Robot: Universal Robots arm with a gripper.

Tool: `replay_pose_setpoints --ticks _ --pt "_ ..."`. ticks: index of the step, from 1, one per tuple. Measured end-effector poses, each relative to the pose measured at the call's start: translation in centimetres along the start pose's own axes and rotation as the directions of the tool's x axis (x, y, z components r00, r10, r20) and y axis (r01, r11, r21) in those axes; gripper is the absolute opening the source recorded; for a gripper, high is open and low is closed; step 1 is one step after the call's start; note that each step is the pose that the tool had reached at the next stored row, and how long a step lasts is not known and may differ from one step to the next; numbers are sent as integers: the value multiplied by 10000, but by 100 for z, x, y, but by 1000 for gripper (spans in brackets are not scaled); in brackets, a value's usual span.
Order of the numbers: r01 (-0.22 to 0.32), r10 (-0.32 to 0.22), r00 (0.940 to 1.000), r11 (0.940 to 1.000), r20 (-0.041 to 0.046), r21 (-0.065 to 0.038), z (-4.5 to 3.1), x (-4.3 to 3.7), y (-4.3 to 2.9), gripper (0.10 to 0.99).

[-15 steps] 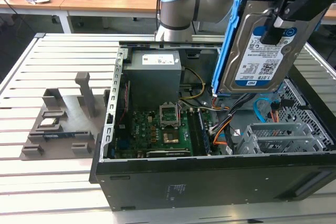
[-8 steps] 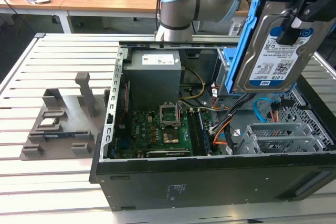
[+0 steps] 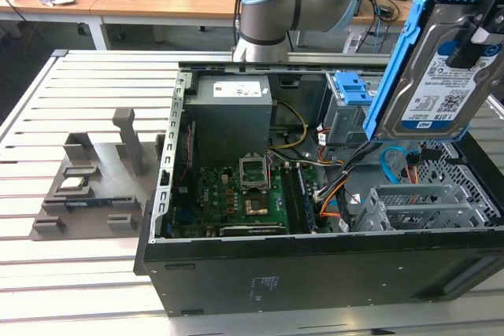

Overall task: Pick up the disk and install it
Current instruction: 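Pick up the disk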

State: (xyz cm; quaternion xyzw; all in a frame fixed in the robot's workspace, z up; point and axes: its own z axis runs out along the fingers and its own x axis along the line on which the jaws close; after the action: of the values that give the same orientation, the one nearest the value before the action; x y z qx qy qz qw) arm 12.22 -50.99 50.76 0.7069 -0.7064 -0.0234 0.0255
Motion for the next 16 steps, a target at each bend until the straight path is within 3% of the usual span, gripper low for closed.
replay_pose_setpoints --ticks 11,16 --pt "-1 1 10000 10000 0 -2 46 0 -291 353" --pt "-1 1 10000 10000 0 -3 52 0 -381 353"
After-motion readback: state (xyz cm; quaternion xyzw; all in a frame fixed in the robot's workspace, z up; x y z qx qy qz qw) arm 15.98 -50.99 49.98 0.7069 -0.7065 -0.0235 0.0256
